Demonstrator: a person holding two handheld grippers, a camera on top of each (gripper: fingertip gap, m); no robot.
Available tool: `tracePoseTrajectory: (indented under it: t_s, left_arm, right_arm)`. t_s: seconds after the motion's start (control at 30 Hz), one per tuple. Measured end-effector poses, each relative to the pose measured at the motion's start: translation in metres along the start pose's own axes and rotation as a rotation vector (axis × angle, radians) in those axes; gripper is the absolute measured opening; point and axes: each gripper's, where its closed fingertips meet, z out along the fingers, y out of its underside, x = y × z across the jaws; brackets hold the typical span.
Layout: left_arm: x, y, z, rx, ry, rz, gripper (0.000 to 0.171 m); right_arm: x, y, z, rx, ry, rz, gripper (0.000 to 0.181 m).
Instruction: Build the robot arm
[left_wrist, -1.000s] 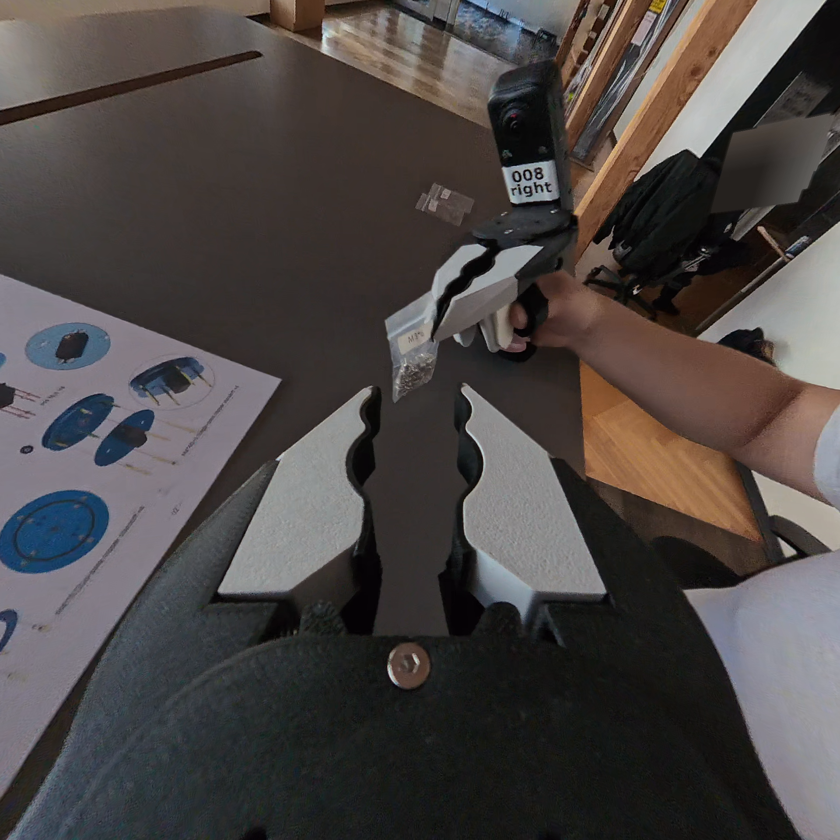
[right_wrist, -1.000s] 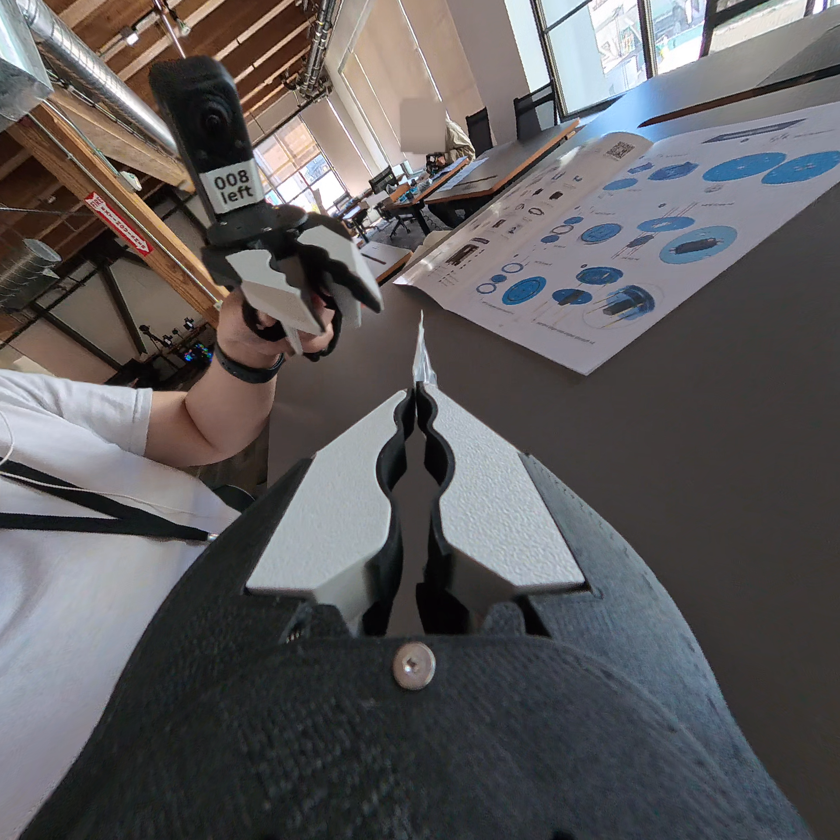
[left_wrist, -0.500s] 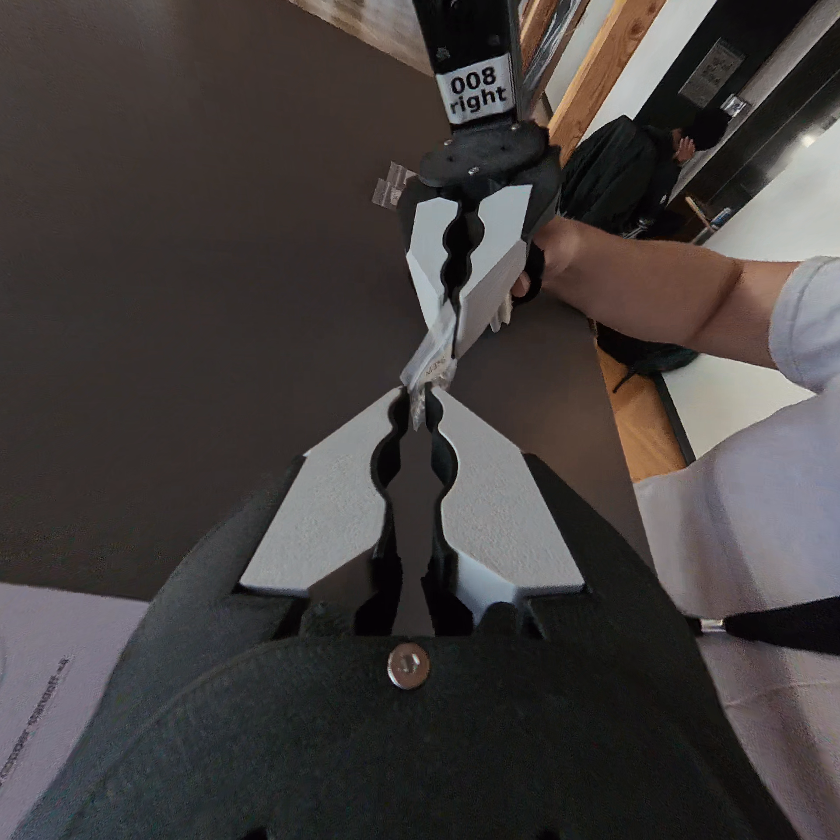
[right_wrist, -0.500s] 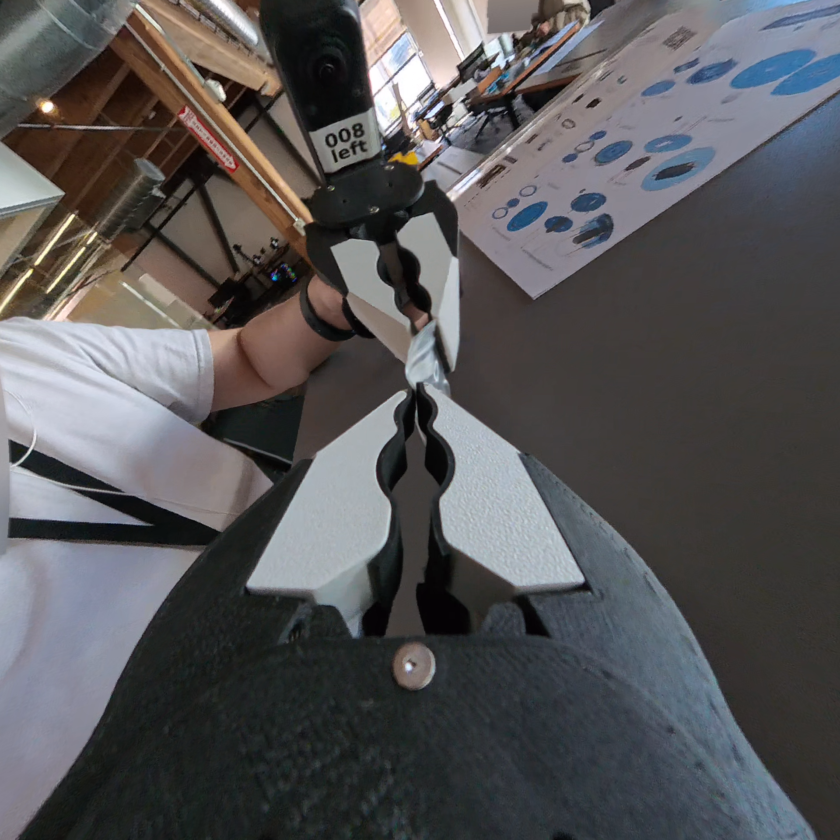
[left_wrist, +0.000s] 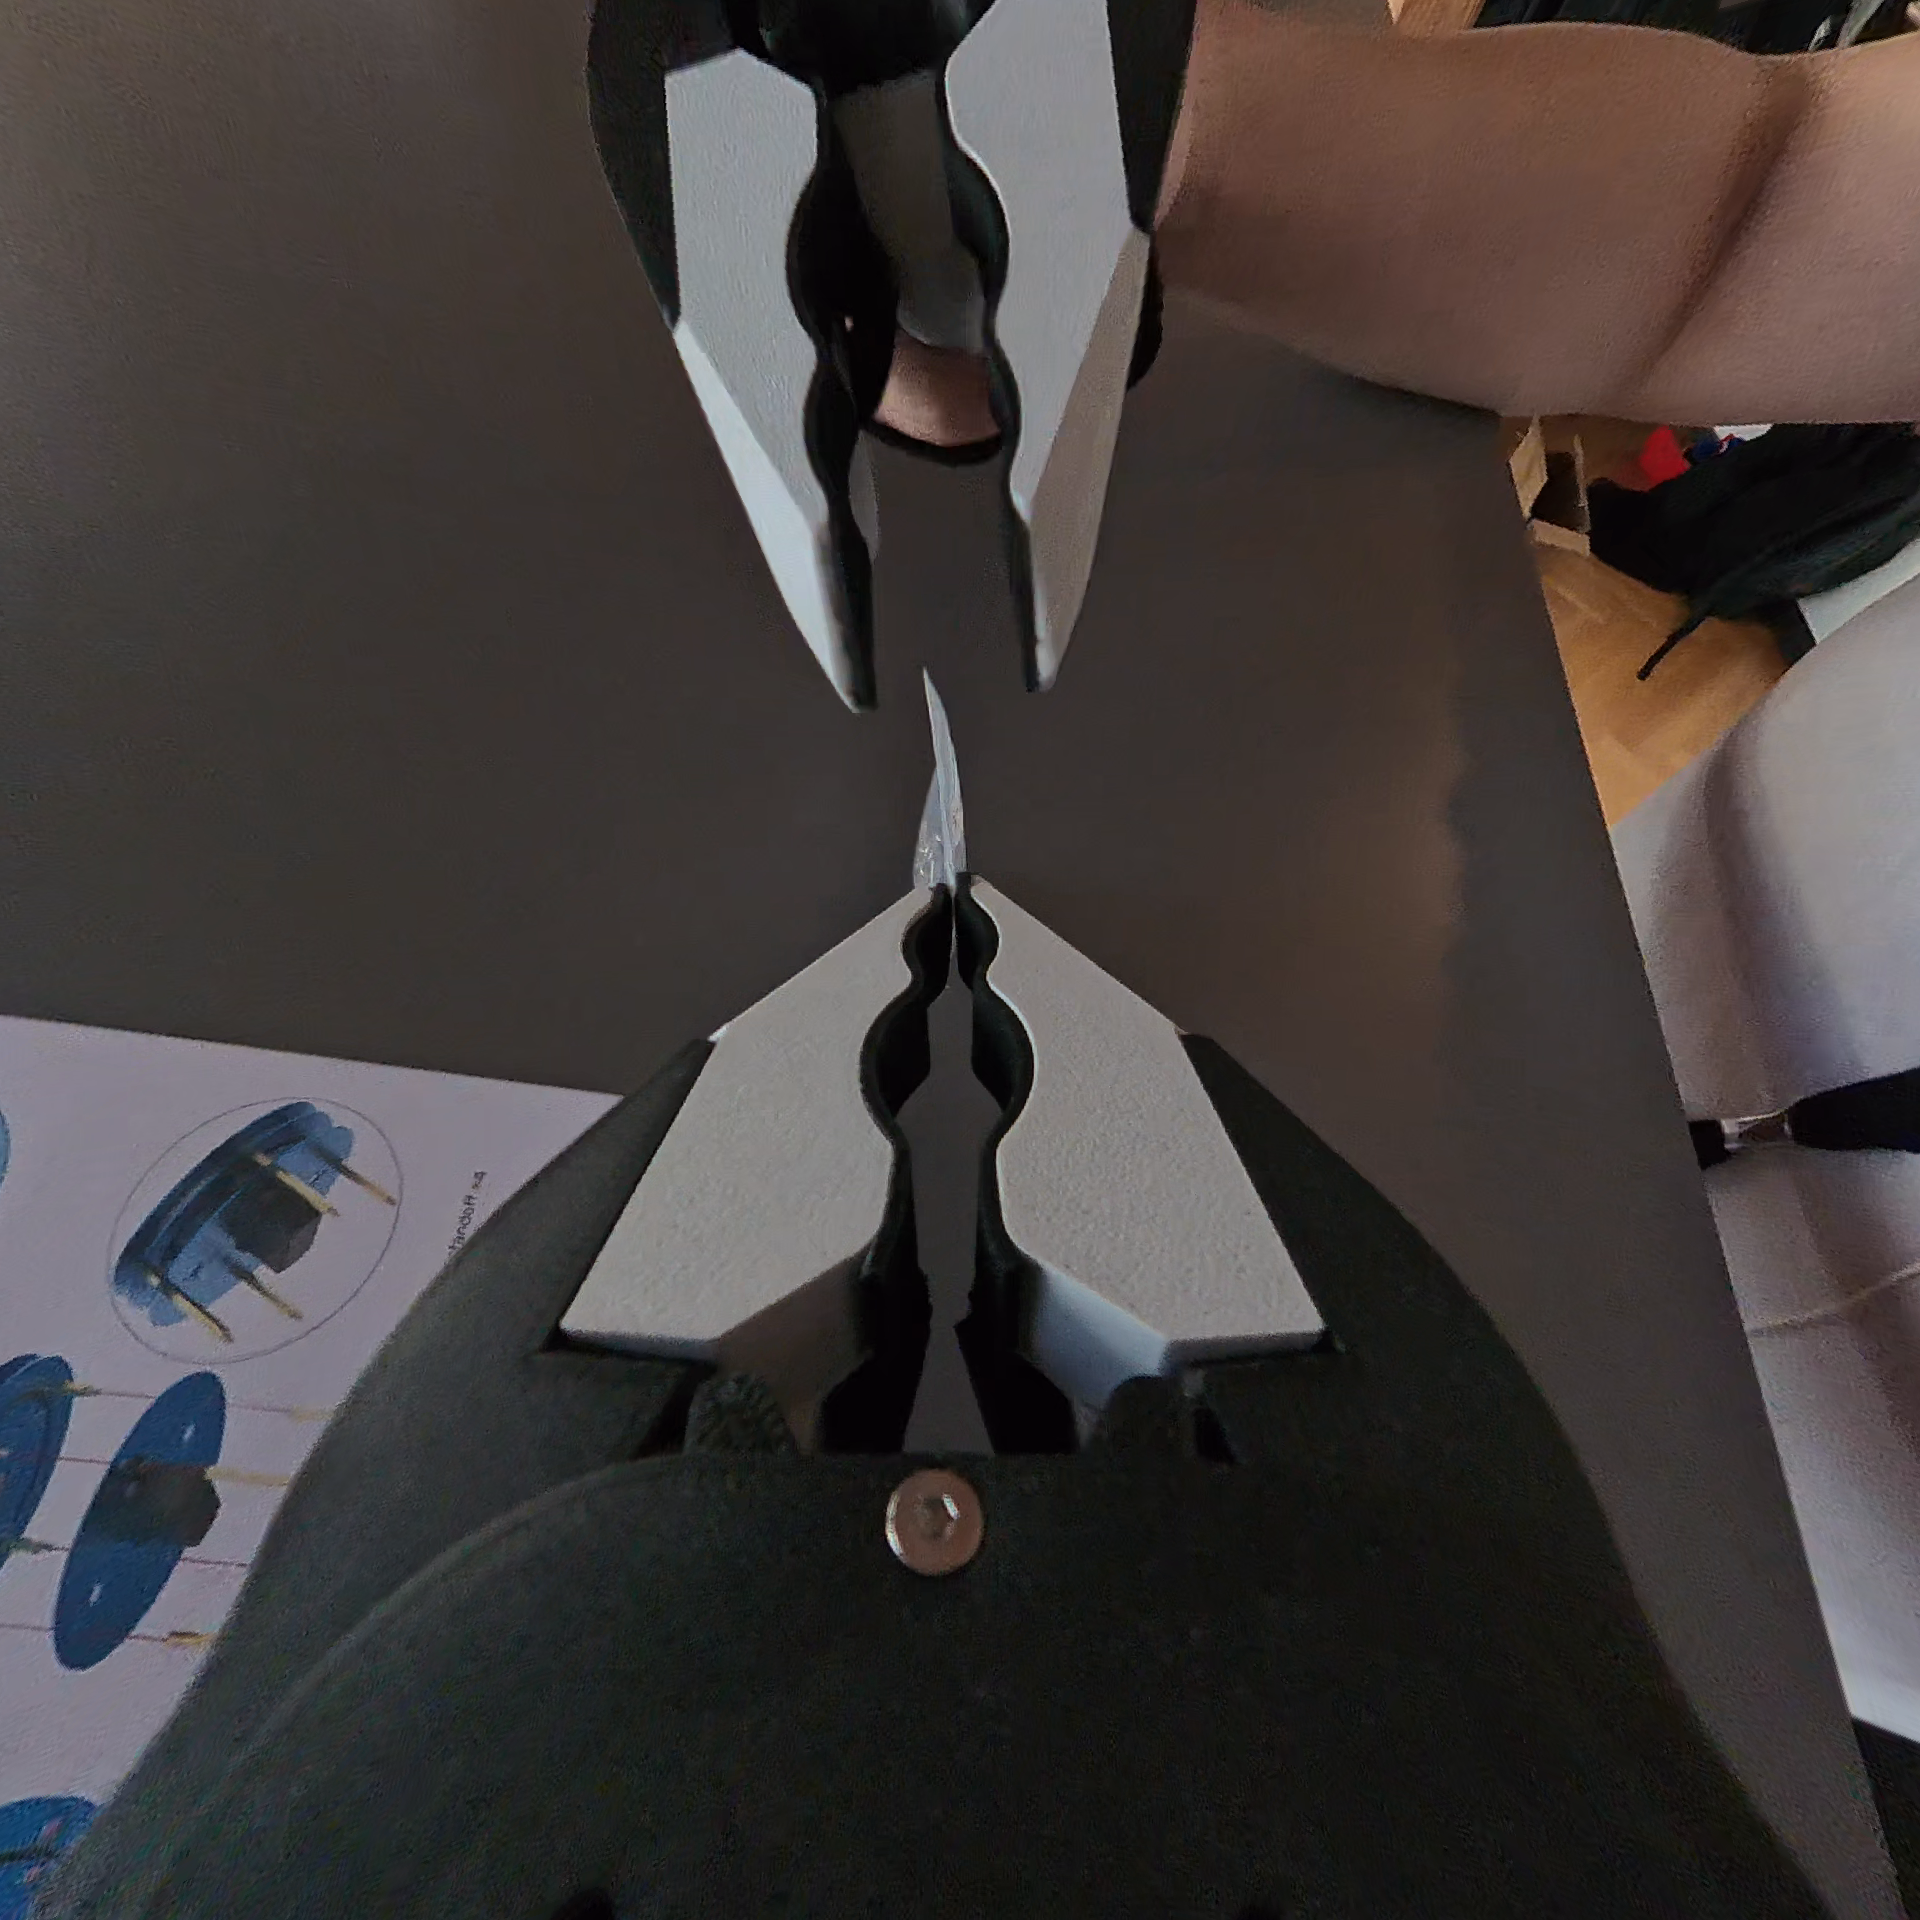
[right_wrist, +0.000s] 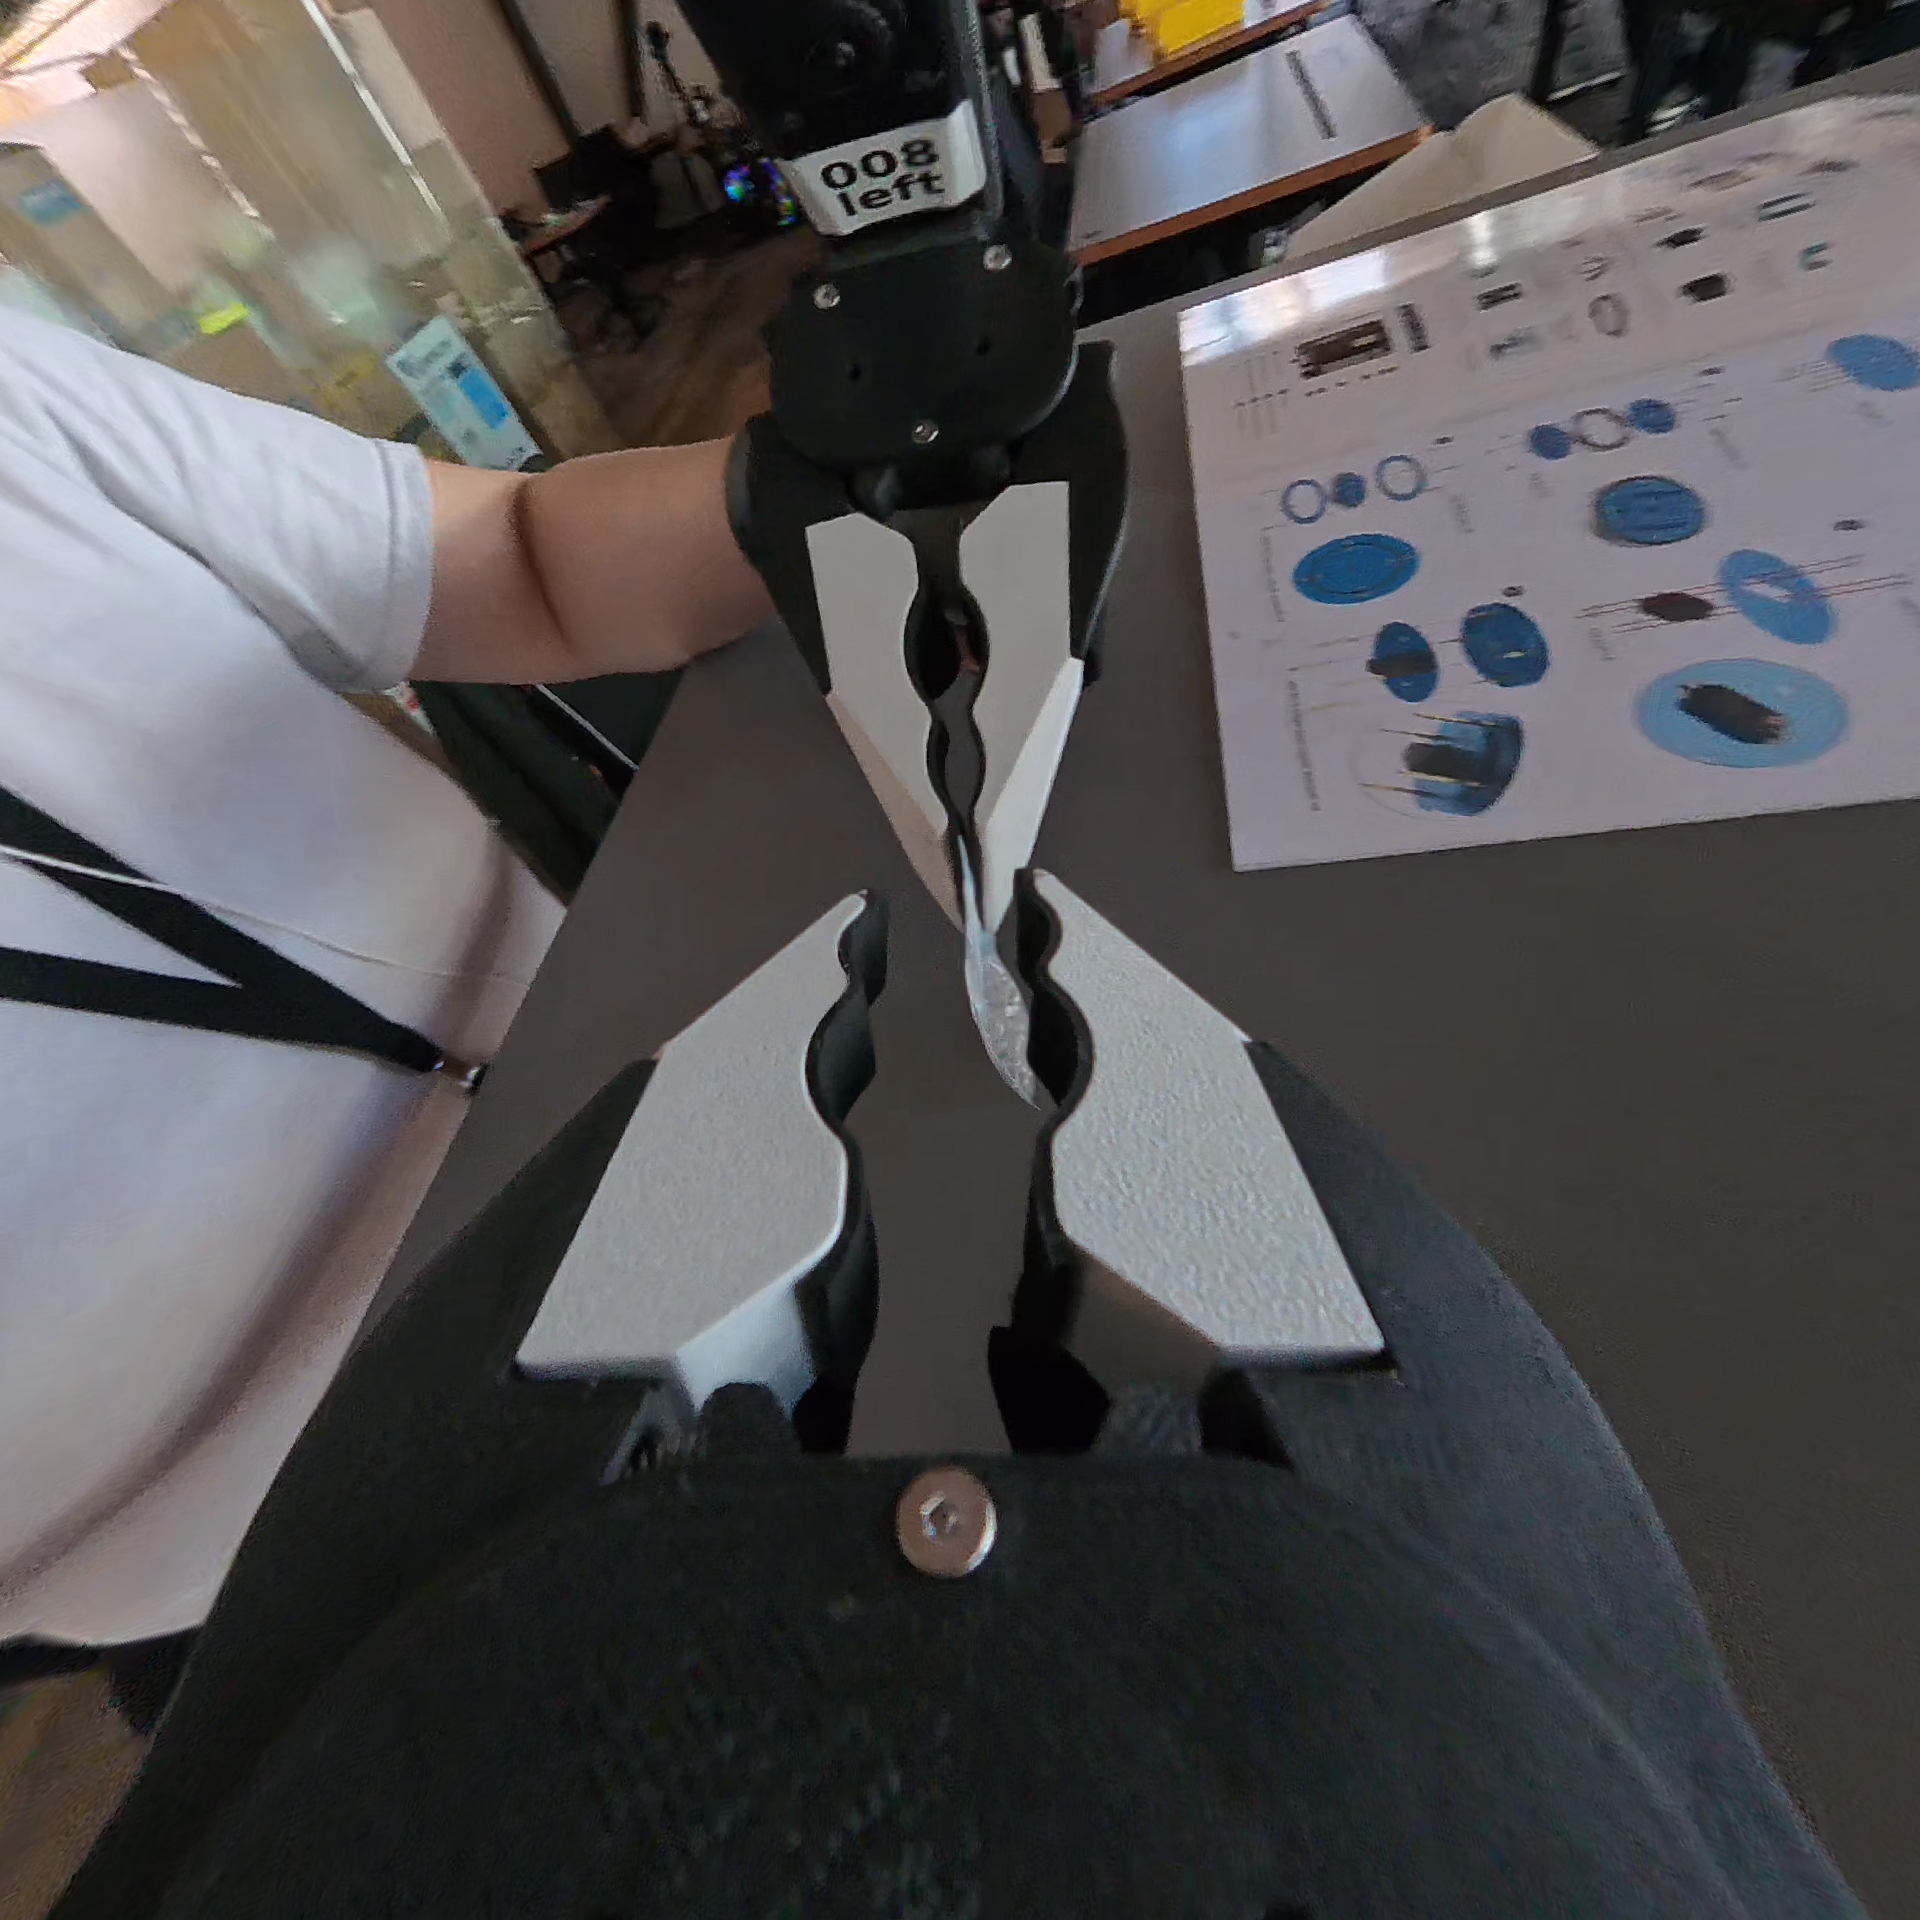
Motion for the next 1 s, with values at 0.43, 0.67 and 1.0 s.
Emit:
tracePoseTrajectory:
  t_s: [0.43,0.67,1.0]
  left_arm:
    - [-0.007,0.005,-0.015,0.05,0.043,-0.059,0.002]
    - [-0.008,0.004,-0.015,0.054,0.04,-0.066,0.004]
    - [-0.005,-0.001,-0.018,0.08,0.041,-0.09,0.0]
  right_arm:
    - [0.009,0.008,0.027,-0.015,0.031,0.056,0.0]
    - [0.012,0.02,0.034,-0.079,0.069,0.036,0.001]
    - [0.009,0.005,0.027,0.023,0.115,-0.035,0.0]
